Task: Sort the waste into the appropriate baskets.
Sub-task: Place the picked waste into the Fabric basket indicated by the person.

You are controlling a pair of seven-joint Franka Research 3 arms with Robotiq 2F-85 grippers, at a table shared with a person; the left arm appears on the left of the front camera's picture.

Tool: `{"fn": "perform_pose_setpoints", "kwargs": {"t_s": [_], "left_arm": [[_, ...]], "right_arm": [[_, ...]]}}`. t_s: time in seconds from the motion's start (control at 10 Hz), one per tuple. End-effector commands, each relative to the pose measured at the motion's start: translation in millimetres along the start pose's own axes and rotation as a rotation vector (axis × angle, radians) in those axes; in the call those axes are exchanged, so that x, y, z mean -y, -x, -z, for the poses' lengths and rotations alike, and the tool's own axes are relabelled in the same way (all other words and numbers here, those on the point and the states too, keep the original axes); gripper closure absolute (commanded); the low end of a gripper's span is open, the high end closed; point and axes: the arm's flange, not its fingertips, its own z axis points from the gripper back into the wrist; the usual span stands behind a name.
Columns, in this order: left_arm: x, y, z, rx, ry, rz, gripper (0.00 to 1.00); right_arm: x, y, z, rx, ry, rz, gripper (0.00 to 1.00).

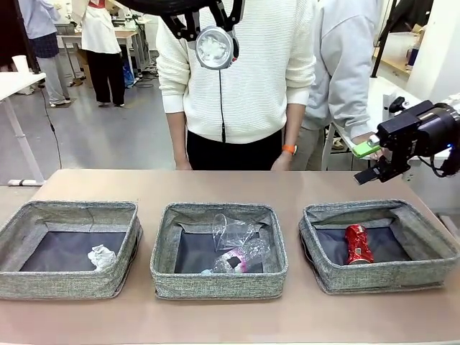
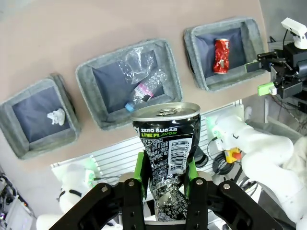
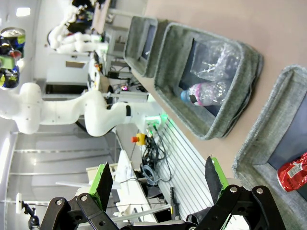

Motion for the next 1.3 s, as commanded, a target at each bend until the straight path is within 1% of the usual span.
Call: {"fn": "perform_pose_setpoints", "kwargs": {"t_s": [0.0,1.1,1.2], "left_arm": [[-4.6,4.8,-1.3,-0.004,0.008,0.01,0.64],[-4.6,4.8,-1.3,-0.004,0.008,0.01,0.64],[0.0,0.0,0.0,0.0,0.0,0.0,0.64]], "right_arm": [[-2.1,0.0,1.0,0.002,0.012,0.014,0.0],[-2.1,0.0,1.0,0.002,0.012,0.014,0.0],[0.0,0.0,0.0,0.0,0.0,0.0,0.0]]}}
